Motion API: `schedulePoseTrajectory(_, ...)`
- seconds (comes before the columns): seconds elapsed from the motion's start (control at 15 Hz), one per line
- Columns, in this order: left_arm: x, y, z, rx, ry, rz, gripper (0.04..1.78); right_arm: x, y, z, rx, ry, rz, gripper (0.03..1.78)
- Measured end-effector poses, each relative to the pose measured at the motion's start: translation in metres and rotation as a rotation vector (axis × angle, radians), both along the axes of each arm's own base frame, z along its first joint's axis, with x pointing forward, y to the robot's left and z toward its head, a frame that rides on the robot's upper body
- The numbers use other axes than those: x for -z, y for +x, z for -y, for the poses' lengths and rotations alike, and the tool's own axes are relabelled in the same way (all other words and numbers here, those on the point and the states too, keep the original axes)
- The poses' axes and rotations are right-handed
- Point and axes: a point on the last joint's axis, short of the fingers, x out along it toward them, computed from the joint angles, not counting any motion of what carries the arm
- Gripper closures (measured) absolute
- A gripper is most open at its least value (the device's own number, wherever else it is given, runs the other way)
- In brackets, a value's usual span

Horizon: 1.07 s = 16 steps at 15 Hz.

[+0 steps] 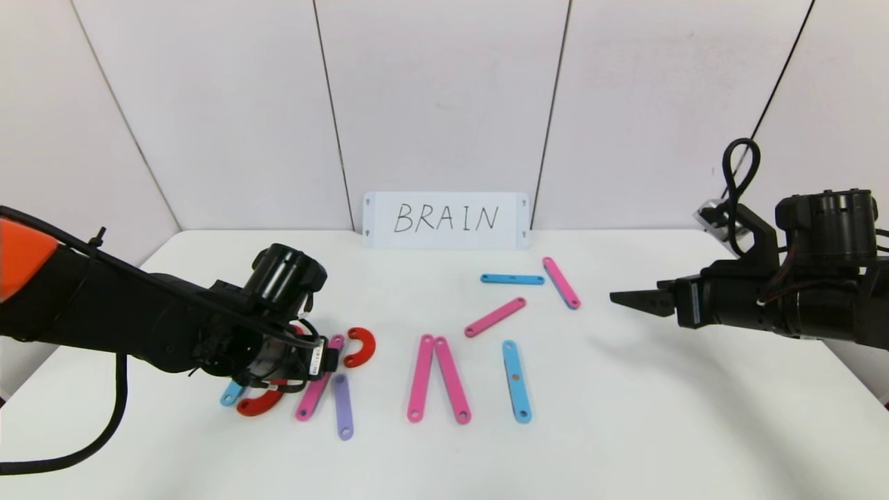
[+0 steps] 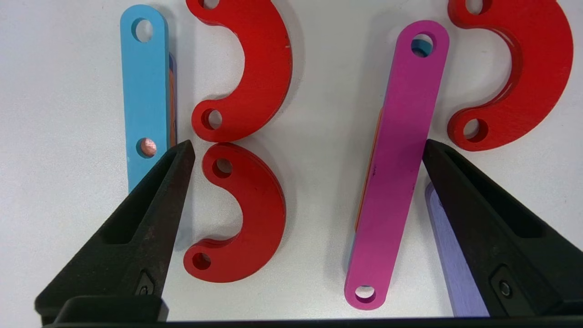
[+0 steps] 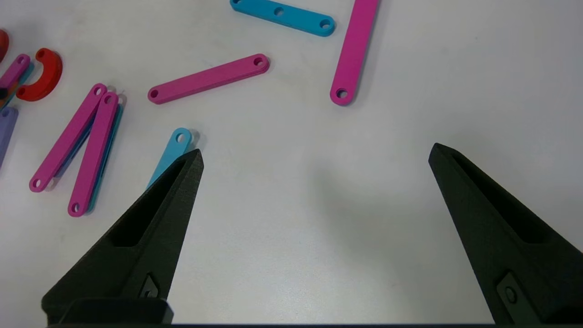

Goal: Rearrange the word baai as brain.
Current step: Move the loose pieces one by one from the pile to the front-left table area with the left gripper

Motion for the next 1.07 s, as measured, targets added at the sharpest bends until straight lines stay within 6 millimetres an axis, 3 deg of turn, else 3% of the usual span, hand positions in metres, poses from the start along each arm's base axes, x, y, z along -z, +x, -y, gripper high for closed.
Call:
schedulePoseTrajectory(0.73, -0.001, 0.007, -0.006, -0.038, -0.006, 0.012, 0.08, 0.001, 0.0, 0.0, -0.002, -0.001, -0.002, 0.08)
schedulePoseTrajectory(1.07, -0.013, 0.005, -0.008, -0.037, -0.046, 0.066, 0.08, 0.0, -0.003, -0.003, -0.03, -0.031, 0.018, 0.08)
